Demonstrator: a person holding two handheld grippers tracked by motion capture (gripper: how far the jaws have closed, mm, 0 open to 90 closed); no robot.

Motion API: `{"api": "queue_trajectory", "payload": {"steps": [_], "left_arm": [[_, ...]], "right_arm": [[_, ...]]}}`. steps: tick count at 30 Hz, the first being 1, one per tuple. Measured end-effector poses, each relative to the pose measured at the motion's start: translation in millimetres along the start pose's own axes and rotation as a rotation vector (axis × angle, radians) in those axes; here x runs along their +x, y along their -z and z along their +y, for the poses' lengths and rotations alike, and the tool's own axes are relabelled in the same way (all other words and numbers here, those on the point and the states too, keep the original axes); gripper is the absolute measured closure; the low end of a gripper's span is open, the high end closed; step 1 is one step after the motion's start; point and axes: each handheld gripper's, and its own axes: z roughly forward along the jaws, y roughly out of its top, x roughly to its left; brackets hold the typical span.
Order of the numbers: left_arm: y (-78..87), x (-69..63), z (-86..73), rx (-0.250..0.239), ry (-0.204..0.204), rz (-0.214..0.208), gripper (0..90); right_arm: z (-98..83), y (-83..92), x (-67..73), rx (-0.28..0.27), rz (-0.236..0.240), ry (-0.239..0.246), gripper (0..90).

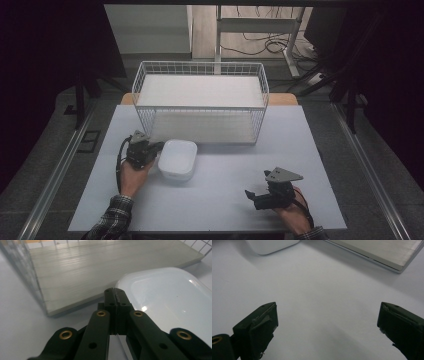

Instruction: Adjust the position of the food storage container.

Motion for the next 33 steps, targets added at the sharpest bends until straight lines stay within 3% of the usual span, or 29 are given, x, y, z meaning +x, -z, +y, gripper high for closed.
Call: {"api": "queue_trajectory", "payload": {"steps": [9,16,18,21,22,23,27,30,31,32,33], "left_arm": [[-20.7,-22.2,11.1,0.036,-0.069,-0.096,90.0],[-34.9,-56.3,17.7,0.055,-0.137,-0.184,90.0],[-33.6,-61.5,18.9,0.047,-0.167,-0.166,90.0],[-26.5,-58.8,19.6,0.020,-0.174,-0.138,90.0],[-15.9,-51.8,18.2,-0.008,-0.150,-0.115,90.0],[-11.1,-49.1,16.2,-0.029,-0.120,-0.117,90.0],[9.4,-42.4,2.9,-0.024,-0.116,-0.106,90.0],[20.8,-44.7,-9.7,-0.015,-0.107,-0.112,90.0],[23.3,-46.5,-13.8,-0.010,-0.105,-0.113,90.0],[25.6,-48.8,-17.8,-0.009,-0.101,-0.110,90.0],[28.0,-51.0,-21.3,-0.008,-0.095,-0.115,90.0]], "right_arm": [[0.5,0.9,-0.3,0.003,0.017,-0.007,3.6],[-0.1,0.0,-1.0,0.006,0.019,-0.015,3.5],[-0.1,0.1,-1.3,0.000,0.011,-0.021,3.5],[-0.1,-1.2,-2.2,0.000,-0.004,-0.043,2.0],[0.1,-1.9,-2.5,0.005,-0.005,-0.046,0.9],[0.5,-3.1,-2.8,0.010,-0.002,-0.046,0.0],[6.4,-9.9,-1.7,0.026,0.015,-0.063,0.0],[15.0,-15.0,0.7,0.039,0.023,-0.037,0.5],[18.2,-16.4,1.6,0.031,0.009,-0.030,6.0],[22.0,-17.3,1.8,0.028,0.009,-0.031,16.9],[25.7,-18.7,0.8,0.027,0.038,-0.026,31.3]]}}
